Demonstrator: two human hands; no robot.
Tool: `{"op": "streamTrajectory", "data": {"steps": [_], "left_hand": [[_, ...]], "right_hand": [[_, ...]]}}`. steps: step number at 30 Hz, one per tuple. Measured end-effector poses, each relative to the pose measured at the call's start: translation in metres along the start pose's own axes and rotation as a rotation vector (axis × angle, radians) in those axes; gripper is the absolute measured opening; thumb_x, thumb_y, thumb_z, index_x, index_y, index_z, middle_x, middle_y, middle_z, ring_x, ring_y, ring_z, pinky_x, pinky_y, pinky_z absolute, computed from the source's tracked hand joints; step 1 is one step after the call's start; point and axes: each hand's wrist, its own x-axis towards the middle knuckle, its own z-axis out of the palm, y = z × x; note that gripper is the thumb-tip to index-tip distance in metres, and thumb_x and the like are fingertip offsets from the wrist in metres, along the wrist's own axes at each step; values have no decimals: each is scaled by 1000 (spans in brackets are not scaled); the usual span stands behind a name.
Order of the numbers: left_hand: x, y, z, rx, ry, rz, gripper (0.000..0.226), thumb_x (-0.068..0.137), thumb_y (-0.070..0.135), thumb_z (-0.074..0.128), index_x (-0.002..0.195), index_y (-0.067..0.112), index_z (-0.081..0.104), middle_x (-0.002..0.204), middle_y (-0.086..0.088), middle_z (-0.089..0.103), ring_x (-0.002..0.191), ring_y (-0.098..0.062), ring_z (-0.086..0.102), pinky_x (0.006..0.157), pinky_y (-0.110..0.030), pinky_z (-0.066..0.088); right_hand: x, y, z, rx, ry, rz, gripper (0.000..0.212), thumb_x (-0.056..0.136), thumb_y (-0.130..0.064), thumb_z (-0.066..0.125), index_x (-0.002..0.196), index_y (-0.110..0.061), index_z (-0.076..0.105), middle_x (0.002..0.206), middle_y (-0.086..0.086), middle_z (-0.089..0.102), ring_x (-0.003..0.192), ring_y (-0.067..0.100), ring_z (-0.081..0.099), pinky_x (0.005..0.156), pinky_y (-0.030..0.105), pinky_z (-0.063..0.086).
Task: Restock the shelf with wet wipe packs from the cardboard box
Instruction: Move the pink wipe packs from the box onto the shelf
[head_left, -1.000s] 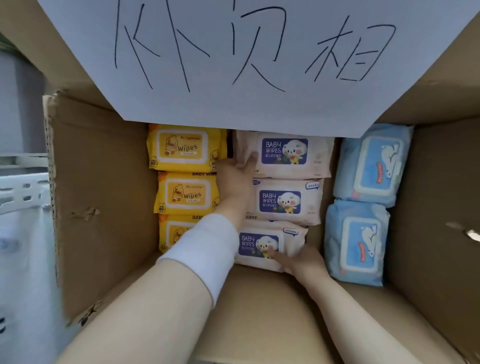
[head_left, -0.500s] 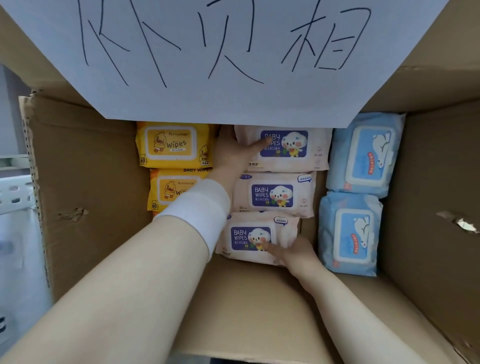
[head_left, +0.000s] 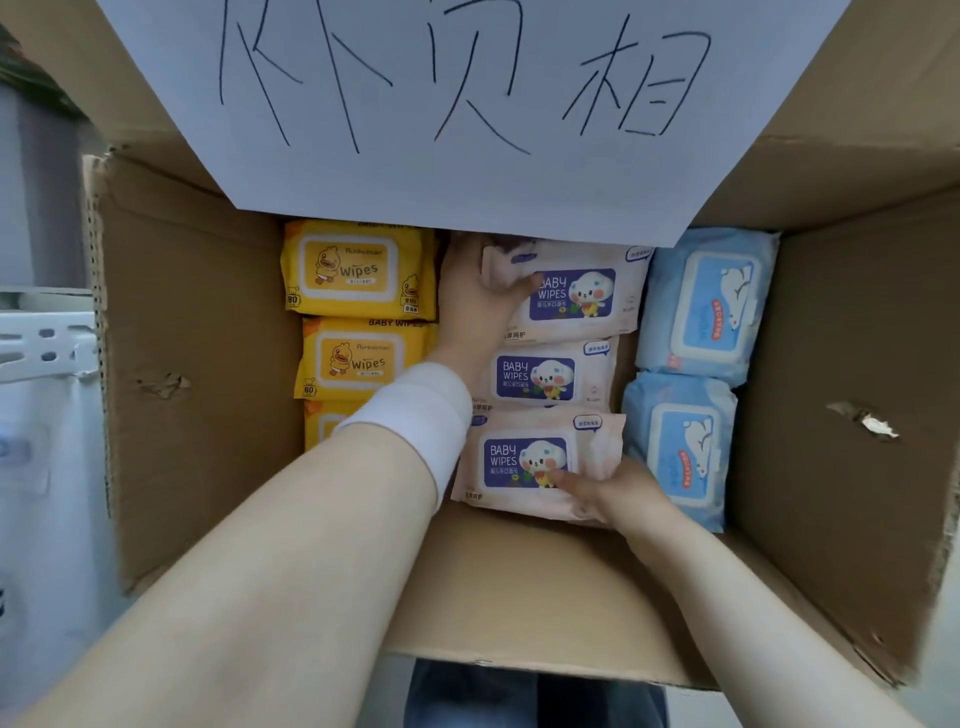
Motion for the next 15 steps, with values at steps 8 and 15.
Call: {"op": "streamTrajectory", "data": {"steps": [8, 15], "left_hand": [[-19, -13, -2, -221, -42, -108, 43, 78, 17, 74, 106, 13, 42, 109, -11, 55, 107, -29, 58, 95, -51, 48], [-73, 21, -64, -292, 64, -255, 40, 83, 18, 69, 119, 9, 55, 110, -7, 63, 93, -19, 63, 72, -30, 55]], "right_hand": [[-3, 7, -9, 106, -63, 43, 26, 78, -13, 73, 98, -20, 59, 114, 10, 67, 105, 28, 63, 96, 46, 49], [-58, -3, -23, 3, -9, -5, 67, 55, -41, 84, 111, -13, 63, 107, 6, 71, 99, 25, 66, 93, 45, 51]]}}
